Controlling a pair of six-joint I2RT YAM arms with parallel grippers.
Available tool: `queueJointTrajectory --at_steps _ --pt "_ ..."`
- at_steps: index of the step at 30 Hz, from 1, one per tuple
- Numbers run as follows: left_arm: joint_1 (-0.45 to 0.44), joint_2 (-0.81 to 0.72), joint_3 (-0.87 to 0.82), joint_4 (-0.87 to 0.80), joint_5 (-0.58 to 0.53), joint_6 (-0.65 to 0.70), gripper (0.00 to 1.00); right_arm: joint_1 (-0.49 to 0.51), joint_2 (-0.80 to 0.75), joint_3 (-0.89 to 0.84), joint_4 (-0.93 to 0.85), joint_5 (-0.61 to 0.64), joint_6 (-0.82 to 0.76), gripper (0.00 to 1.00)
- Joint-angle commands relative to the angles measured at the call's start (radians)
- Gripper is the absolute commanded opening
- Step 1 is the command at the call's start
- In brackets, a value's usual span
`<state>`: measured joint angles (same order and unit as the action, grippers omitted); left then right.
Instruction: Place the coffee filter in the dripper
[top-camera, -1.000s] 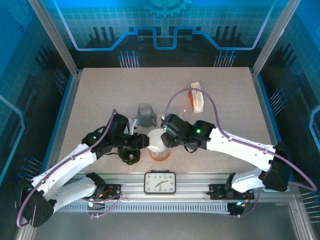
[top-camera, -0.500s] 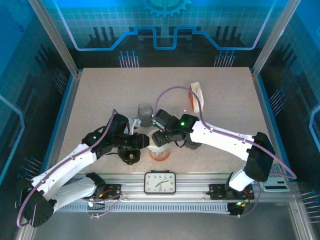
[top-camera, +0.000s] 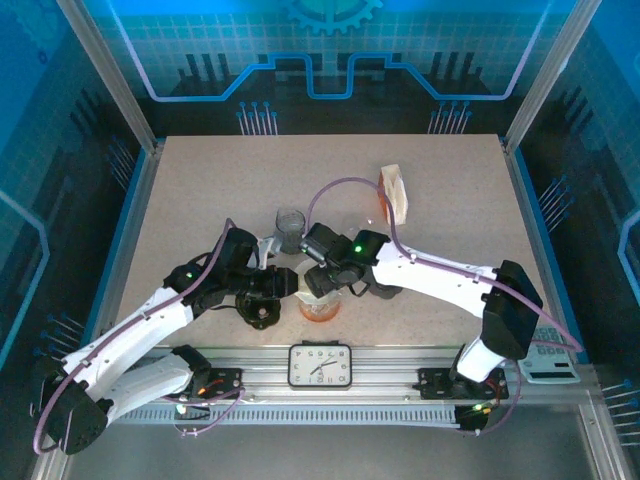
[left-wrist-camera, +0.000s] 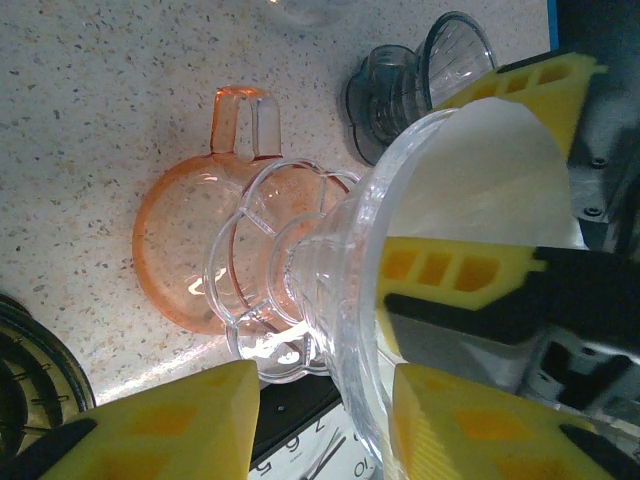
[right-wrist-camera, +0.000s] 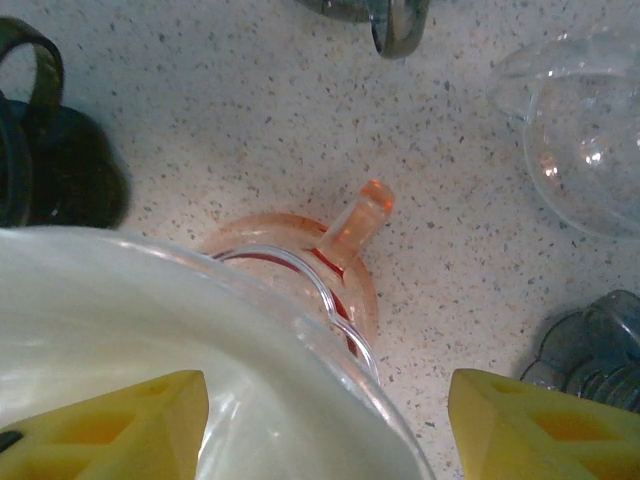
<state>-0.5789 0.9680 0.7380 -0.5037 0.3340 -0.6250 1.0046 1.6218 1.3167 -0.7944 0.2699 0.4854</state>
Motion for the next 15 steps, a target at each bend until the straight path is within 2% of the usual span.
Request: queueJointTrajectory --at_steps 1,11,15 --pt "-0.006 0.006 0.023 -0.008 -0.006 0.015 0.41 -0.006 0.012 -0.024 0.002 0.014 -0.010 0.66" --pt "-0.006 -0.008 0.012 0.018 0.007 -0.011 0.43 0.005 0.033 -0.050 0.027 0.035 -0.003 0.65" --pt "-0.006 -0.017 0.013 0.032 0.007 -0.025 0.50 0.005 0.041 -0.050 0.024 0.041 -0.004 0.65"
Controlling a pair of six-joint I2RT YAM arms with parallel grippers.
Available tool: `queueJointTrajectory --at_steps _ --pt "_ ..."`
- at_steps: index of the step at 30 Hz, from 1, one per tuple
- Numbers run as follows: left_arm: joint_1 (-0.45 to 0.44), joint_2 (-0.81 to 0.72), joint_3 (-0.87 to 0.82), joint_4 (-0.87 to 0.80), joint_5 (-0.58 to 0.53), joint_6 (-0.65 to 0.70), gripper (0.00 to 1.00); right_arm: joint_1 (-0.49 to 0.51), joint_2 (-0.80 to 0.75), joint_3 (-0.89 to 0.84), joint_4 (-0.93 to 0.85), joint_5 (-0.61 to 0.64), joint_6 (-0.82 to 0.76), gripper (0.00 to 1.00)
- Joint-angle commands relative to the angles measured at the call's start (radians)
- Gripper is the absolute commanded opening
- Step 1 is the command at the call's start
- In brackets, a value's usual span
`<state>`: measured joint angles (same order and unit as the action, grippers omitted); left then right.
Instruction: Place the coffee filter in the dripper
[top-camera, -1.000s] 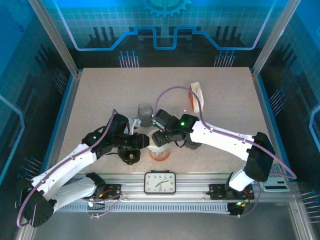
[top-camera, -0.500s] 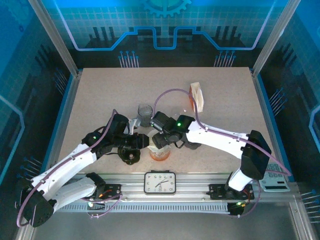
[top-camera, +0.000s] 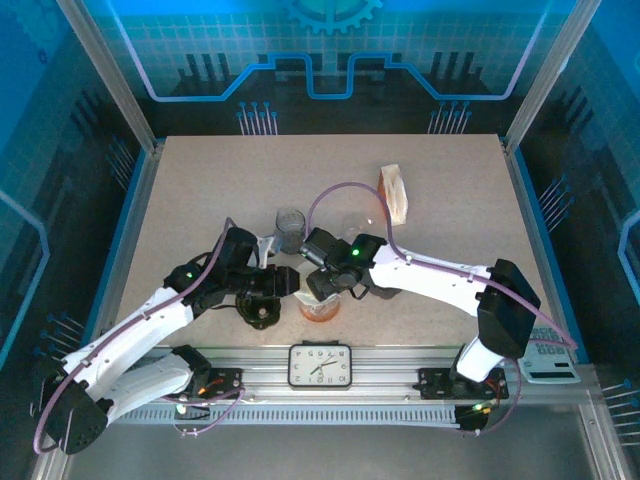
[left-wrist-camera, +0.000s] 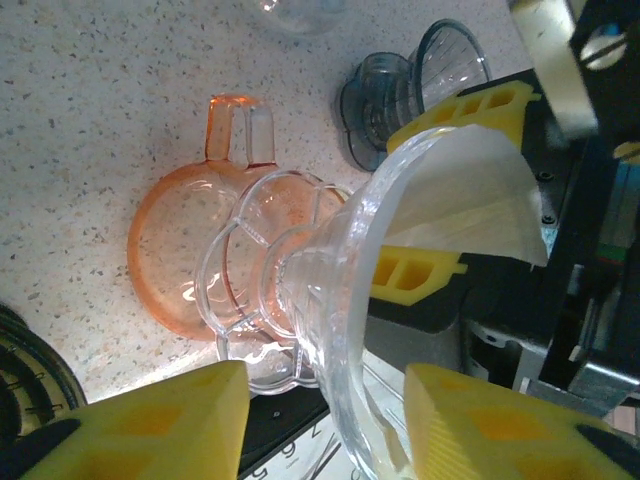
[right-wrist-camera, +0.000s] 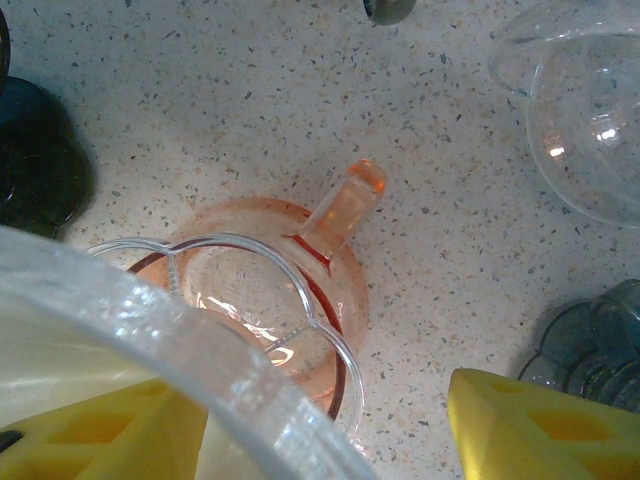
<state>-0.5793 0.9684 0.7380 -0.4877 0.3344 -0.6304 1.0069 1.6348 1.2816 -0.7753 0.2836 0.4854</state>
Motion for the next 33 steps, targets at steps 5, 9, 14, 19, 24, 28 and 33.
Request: queueJointTrajectory --at_steps 5,9,14,19,24,28,33 --pt "-0.006 -0.022 0.026 0.023 0.002 -0.022 0.55 0.002 0.029 -0.019 0.010 0.032 -0.004 0.66" --pt "-0.006 -0.007 0.029 0.023 0.014 -0.019 0.54 0.003 0.031 -0.021 0.013 0.031 -0.003 0.65" --pt "-0.006 0.001 0.027 0.010 0.028 -0.012 0.43 0.002 0.034 -0.018 0.013 0.029 -0.004 0.65" --pt "-0.006 -0.005 0.027 -0.001 0.028 -0.007 0.32 0.002 0.040 -0.015 0.013 0.028 -0.001 0.65" --pt "-0.005 -0.005 0.028 -0.005 0.029 -0.011 0.35 0.002 0.042 -0.014 0.015 0.025 0.000 0.65" --pt "-0.006 -0.021 0.037 -0.018 0.026 -0.012 0.47 0.002 0.042 -0.012 0.014 0.025 0.003 0.65" --pt "-0.019 -0.023 0.045 -0.039 0.035 0.005 0.43 0.001 0.041 -0.011 0.013 0.026 0.005 0.65"
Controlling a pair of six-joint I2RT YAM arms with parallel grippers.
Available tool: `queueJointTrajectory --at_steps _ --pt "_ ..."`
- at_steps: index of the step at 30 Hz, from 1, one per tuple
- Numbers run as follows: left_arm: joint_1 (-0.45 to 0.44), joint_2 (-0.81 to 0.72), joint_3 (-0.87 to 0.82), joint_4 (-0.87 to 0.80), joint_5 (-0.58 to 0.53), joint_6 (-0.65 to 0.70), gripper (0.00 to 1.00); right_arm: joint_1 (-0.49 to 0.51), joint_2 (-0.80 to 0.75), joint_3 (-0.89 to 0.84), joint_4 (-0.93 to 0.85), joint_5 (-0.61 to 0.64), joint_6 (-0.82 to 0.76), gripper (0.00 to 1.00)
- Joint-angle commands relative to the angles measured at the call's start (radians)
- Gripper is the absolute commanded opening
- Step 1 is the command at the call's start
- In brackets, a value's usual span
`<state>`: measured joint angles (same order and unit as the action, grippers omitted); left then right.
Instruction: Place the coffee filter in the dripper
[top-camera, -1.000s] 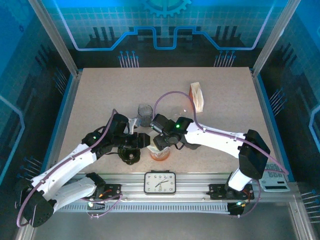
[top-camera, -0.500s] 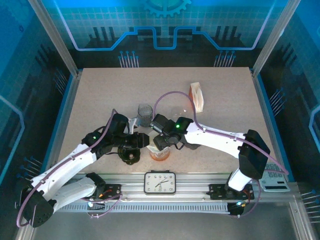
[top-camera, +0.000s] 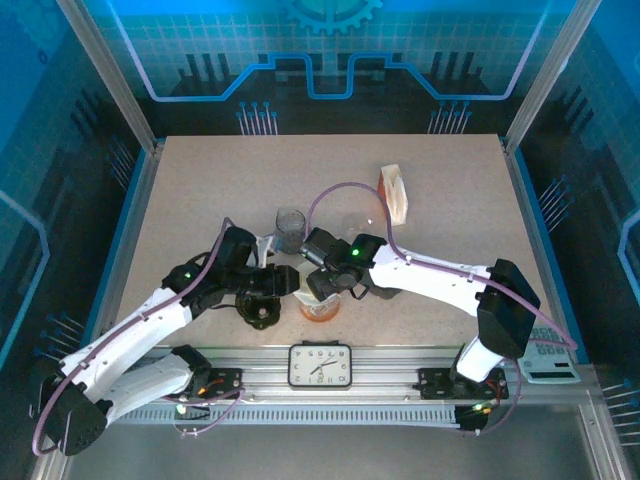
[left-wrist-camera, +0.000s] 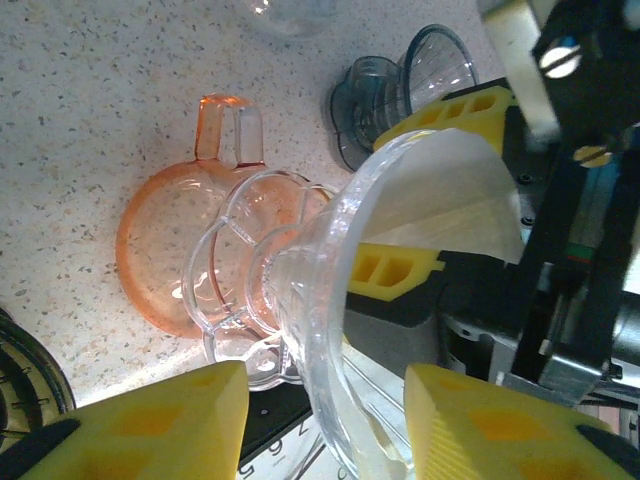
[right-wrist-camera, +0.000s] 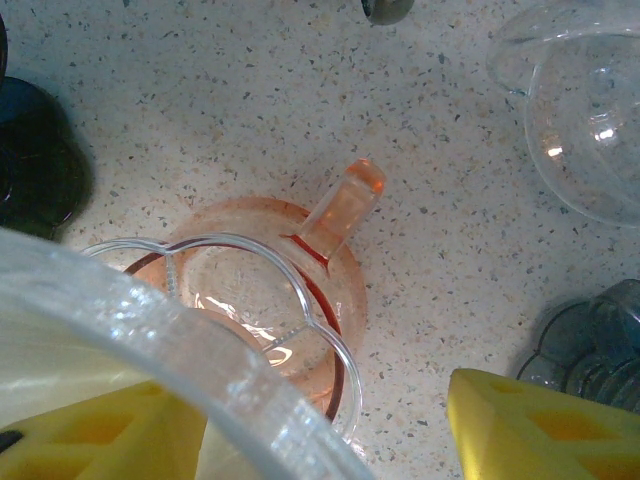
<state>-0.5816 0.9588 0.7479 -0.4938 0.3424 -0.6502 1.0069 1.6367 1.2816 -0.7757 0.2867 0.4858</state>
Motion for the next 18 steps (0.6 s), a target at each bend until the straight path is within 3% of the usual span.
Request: queueJointTrajectory --at_steps 1,9,18 --pt "-0.019 -0.010 0.034 -0.039 0.026 0.027 0.40 0.002 0.040 -0.011 0.013 0.023 0.005 0.65" --pt "-0.032 -0.009 0.016 -0.035 0.033 0.027 0.21 0.002 0.039 -0.016 0.016 0.022 0.012 0.65" --pt "-0.034 -0.010 0.014 -0.037 0.024 0.027 0.16 0.002 0.041 -0.016 0.024 0.021 0.014 0.65"
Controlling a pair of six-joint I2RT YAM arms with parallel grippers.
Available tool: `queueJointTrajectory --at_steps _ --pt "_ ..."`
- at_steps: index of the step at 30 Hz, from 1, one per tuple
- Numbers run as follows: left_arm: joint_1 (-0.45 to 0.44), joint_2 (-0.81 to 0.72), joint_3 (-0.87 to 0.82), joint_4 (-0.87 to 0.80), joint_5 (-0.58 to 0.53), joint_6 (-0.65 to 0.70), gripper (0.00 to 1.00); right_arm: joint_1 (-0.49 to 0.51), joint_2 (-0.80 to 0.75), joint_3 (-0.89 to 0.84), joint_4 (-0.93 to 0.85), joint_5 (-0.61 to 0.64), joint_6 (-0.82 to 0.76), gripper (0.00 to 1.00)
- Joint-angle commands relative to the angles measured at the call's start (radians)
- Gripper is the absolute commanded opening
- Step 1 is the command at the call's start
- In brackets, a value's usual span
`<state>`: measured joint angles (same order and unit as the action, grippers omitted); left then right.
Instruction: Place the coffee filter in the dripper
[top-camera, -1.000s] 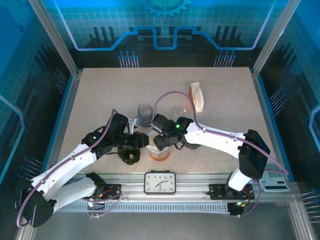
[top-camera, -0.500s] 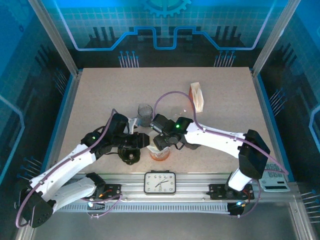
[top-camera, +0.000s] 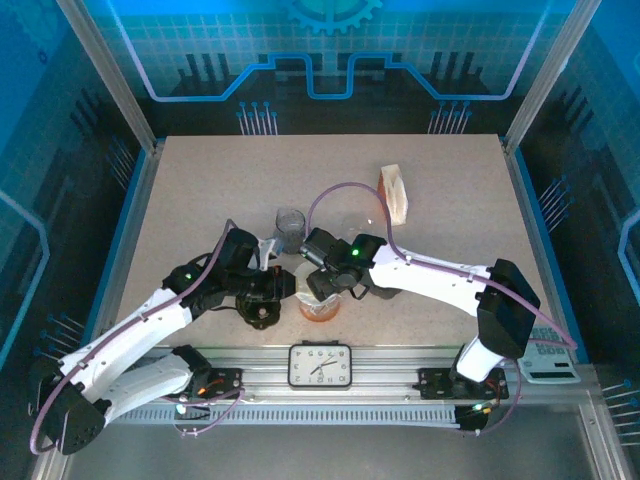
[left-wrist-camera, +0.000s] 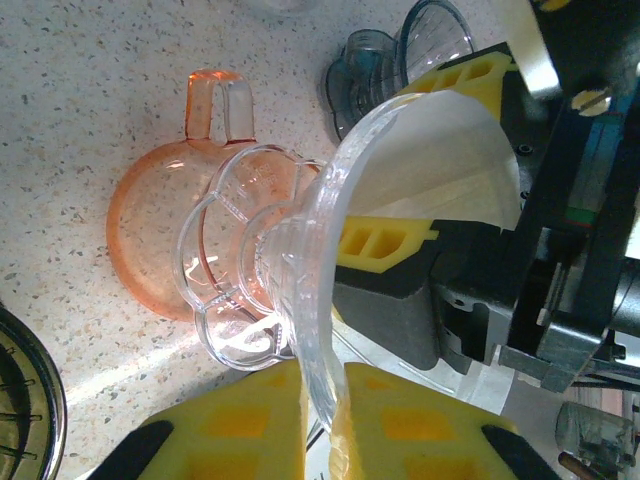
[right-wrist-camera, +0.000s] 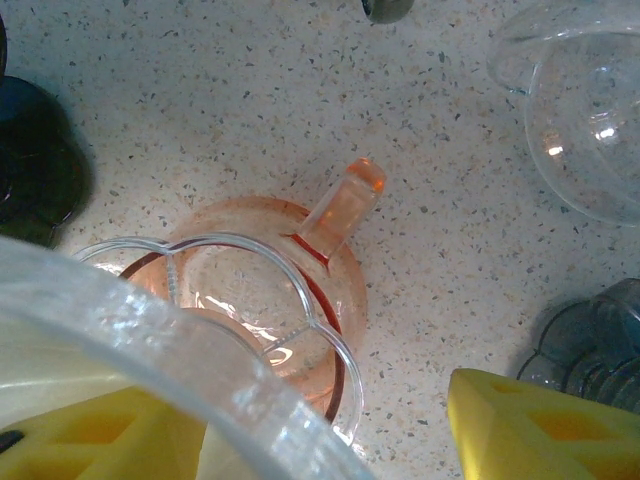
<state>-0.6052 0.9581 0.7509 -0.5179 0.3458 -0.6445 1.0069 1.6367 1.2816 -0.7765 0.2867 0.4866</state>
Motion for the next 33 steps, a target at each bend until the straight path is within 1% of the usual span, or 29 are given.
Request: queueJointTrajectory --at_steps 1,3,4,7,8,10,11,12,15,17,19,22,26,33 --pt "-0.011 -0.009 0.009 -0.013 0.021 0.021 0.16 0.002 0.041 -0.016 0.026 0.022 0.014 0.65" --pt "-0.010 -0.008 0.009 -0.016 0.019 0.023 0.15 0.001 0.043 -0.017 0.027 0.021 0.014 0.66" --pt "-0.009 -0.007 0.009 -0.018 0.017 0.023 0.19 0.002 0.044 -0.016 0.029 0.020 0.014 0.66" --pt "-0.010 -0.011 0.008 -0.018 0.012 0.021 0.37 0.002 0.045 -0.020 0.034 0.017 0.016 0.66" --pt "-0.011 -0.013 0.008 -0.016 0.012 0.019 0.40 0.001 0.045 -0.021 0.036 0.016 0.017 0.66" --pt "-0.010 -0.015 0.012 -0.016 0.013 0.018 0.42 0.001 0.048 -0.019 0.036 0.016 0.017 0.66" --pt "-0.011 -0.015 0.013 -0.018 0.012 0.020 0.42 0.001 0.048 -0.018 0.034 0.016 0.017 0.66" --pt "-0.011 -0.015 0.016 -0.019 0.013 0.022 0.40 0.001 0.048 -0.017 0.034 0.016 0.015 0.66" --pt "-0.010 -0.013 0.012 -0.021 0.016 0.025 0.25 0.002 0.048 -0.015 0.034 0.017 0.017 0.66" --pt "-0.010 -0.012 0.009 -0.019 0.017 0.026 0.19 0.002 0.048 -0.015 0.035 0.016 0.018 0.66" --pt "-0.010 -0.012 0.006 -0.019 0.018 0.026 0.18 0.002 0.050 -0.015 0.035 0.016 0.018 0.66" --pt "-0.011 -0.013 0.004 -0.020 0.018 0.026 0.18 0.002 0.045 -0.015 0.037 0.015 0.020 0.66" --pt "-0.010 -0.017 0.001 -0.023 0.014 0.023 0.26 0.001 0.013 -0.008 0.037 0.026 0.019 0.67" --pt "-0.012 -0.021 -0.002 -0.021 0.012 0.020 0.28 -0.011 -0.078 0.015 0.028 0.042 0.011 0.69"
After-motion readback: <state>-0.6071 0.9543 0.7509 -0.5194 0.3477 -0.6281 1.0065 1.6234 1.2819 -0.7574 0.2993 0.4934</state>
